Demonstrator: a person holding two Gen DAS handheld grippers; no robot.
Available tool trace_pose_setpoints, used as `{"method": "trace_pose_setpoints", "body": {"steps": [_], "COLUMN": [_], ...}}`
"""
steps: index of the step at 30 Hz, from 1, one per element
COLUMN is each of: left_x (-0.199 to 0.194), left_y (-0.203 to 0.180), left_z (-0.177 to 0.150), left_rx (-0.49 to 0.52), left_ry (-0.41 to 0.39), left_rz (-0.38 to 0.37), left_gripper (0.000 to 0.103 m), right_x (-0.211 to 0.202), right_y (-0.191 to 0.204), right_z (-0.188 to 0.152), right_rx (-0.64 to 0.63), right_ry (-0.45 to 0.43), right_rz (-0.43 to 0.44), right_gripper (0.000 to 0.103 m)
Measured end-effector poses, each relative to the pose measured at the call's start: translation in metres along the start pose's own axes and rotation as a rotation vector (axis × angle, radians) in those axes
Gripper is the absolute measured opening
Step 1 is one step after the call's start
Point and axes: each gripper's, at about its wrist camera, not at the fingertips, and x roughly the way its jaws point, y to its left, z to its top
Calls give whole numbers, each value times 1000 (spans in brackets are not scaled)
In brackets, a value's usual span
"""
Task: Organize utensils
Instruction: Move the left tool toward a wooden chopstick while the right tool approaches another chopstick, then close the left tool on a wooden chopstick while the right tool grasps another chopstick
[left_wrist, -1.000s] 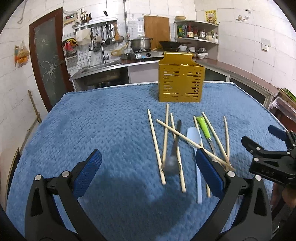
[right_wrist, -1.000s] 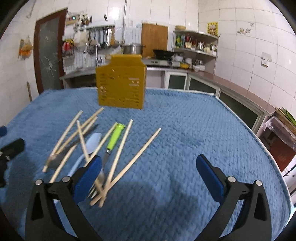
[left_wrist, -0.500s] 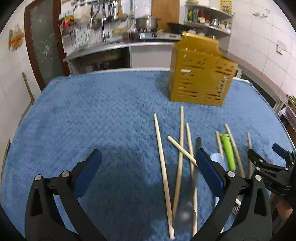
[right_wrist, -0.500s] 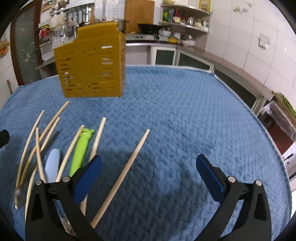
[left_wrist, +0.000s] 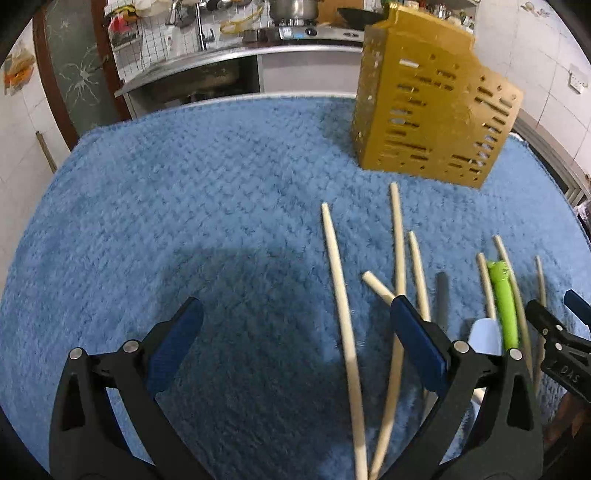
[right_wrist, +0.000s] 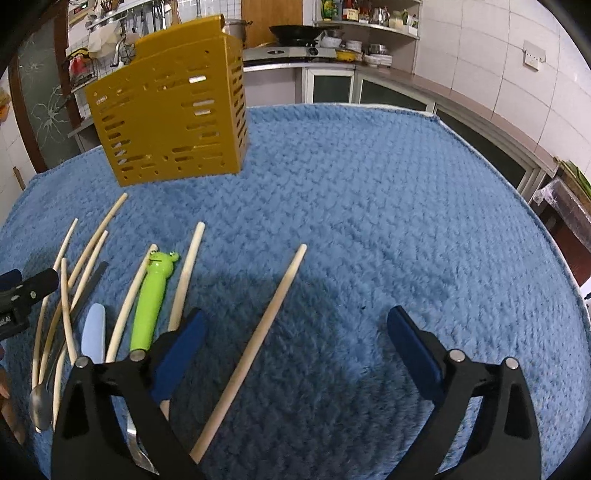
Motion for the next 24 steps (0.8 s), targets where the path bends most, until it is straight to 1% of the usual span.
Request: {"method": "trace_pose_setpoints", "body": {"steps": [2,4,5,7,11,15,17,18,19,20,21,22,23,24], "left_x": [10,11,11,12,13,19,21,21,21,18,17,15,14,12], "left_y": [1,-2,-2,-1,1,4,5,4,3,1,-2,-5,-9,-13], "left_z": [-2,-3,-3,-3,-3,7,11,13,13,14,15,16,16,16], "left_rx": [7,24,21,13,32,26,8,3,-3,1,8,15,24,33], "left_ry": [37,21,25,31,19,73,91,96,96,86,80,78,78,76], "left_rz": [8,19,19,12,-3,-2,3,6,8,13,12,12,3,10], "left_gripper": [98,99,99,99,99,99,99,97,92,88,79,71,66,62], "right_x": [2,2,3,4,10,12,9,7,6,5,5,4,4,3], "right_y": [-1,0,0,-1,-4,-3,0,2,4,6,7,8,9,8], "right_z": [0,-1,-1,0,6,11,12,13,14,16,17,18,19,18], "right_rx": [5,6,5,14,38,63,64,60,56,53,49,48,47,46], "right_ry": [10,14,17,29,72,120,109,100,95,93,92,92,89,86], "right_rz": [4,3,2,3,4,-16,-10,-6,-5,0,4,19,20,32], "right_gripper": [96,96,96,97,99,98,92,82,71,65,59,51,50,40]}}
